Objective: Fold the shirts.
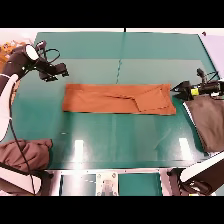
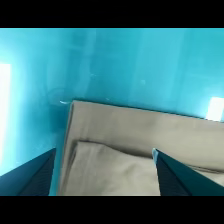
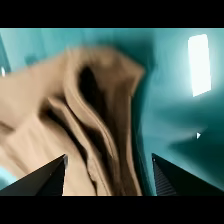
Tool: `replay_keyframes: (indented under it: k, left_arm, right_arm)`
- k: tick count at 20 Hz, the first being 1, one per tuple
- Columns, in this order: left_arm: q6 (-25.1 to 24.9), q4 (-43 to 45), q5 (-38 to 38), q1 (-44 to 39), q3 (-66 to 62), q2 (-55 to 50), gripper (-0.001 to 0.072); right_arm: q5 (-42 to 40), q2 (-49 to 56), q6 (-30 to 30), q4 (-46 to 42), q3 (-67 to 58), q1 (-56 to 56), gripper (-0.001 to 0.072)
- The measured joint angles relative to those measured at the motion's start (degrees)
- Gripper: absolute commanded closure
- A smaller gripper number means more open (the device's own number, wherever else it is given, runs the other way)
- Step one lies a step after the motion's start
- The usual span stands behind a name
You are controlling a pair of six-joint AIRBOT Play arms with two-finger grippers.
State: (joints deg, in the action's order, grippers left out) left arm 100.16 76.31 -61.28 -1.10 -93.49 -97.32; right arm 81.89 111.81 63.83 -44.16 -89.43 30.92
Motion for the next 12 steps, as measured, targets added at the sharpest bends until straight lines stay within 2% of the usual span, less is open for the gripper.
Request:
replay_keyframes:
  k: [6,7,8,9,10,11,12]
  left_arm:
    - [-2.43,-4.28,-2.91,0.17,-0.42,-0.02,0.0012]
    - [-3.32,-5.51,-3.32,0.24,-0.42,-0.02,0.0013]
    - [-4.28,-6.84,-3.76,0.24,-0.42,-0.02,0.0014]
    - [-5.31,-8.39,-4.15,0.24,-0.42,-0.02,0.0101]
    - [-6.16,-9.9,-4.46,0.2,-0.42,-0.02,0.042]
    - [-6.99,-11.34,-4.61,0.15,-0.42,-0.02,0.0677]
    - [-7.85,-12.79,-4.81,0.17,-0.44,0.0,0.0688]
  right_arm:
    - [1.2,2.03,-4.85,0.83,1.81,-4.72,0.0106]
    - [1.09,2.1,-5.14,0.57,1.68,-5.46,0.0126]
    - [0.96,2.23,-5.4,0.17,1.38,-6.12,0.0398]
    - [0.33,2.36,-5.51,-0.7,0.96,-6.71,0.0673]
    - [0.72,2.8,-5.25,-0.72,0.5,-7.15,0.0691]
    - [0.76,2.62,-5.29,-1.64,-0.28,-7.67,0.0695]
    - [0.96,2.58,-5.2,-1.22,-1.14,-8.0,0.0696]
